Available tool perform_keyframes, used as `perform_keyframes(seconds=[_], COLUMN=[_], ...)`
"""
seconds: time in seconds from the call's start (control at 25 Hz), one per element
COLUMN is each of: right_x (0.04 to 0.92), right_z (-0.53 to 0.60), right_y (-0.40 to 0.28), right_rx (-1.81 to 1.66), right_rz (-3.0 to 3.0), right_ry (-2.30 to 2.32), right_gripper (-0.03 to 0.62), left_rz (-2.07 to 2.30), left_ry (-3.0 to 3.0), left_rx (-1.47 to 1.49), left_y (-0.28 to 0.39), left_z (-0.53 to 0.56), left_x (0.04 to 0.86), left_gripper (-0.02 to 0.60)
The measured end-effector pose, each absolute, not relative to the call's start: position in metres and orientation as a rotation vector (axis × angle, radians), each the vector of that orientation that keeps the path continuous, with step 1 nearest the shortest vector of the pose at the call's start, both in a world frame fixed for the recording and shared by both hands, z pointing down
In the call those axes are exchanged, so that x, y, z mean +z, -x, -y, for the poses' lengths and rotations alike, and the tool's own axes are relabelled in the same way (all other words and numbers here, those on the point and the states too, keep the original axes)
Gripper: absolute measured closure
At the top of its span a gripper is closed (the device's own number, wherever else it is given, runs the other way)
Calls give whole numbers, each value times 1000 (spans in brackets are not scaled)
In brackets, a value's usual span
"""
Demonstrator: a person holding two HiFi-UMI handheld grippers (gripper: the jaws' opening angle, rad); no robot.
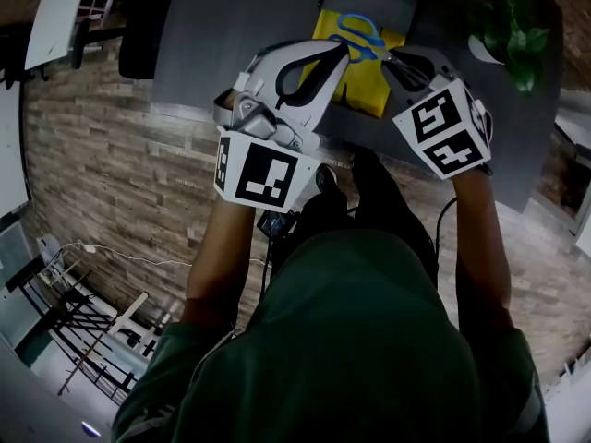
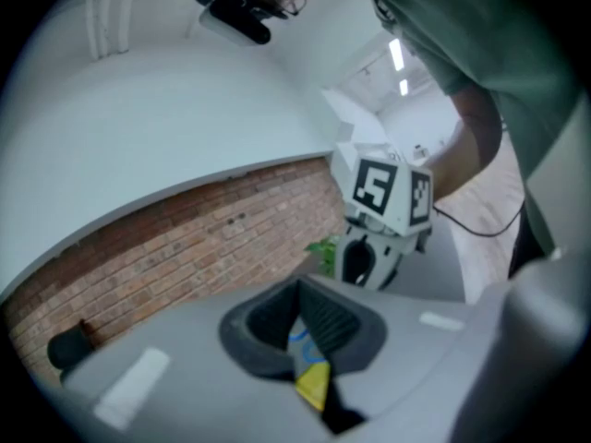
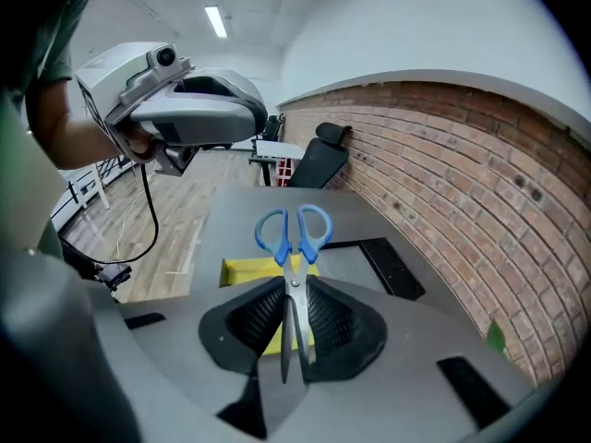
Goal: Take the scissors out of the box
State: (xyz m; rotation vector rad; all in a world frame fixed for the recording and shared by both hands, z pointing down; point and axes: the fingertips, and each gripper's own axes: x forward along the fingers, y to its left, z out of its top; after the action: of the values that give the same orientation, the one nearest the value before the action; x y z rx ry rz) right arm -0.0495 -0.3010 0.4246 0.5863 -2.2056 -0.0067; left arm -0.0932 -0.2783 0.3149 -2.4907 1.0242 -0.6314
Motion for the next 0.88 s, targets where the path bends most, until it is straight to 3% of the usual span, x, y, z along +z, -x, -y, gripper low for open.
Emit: perform_keyframes(seconds=[0.48,0.88], right_x=[362,356], right_z=[289,286], right_y=[18,-52], right_rx=[-54,13], right_rz=[2227,2177], right_ry=[-814,-1026], right_gripper=[526,526], left_rz=[-918,-781], left_ry=[2444,2465], left_rx=[-554,-578], left_y=[83,51], left_z=[256,251], left_x=[273,276], left_gripper=[583,583])
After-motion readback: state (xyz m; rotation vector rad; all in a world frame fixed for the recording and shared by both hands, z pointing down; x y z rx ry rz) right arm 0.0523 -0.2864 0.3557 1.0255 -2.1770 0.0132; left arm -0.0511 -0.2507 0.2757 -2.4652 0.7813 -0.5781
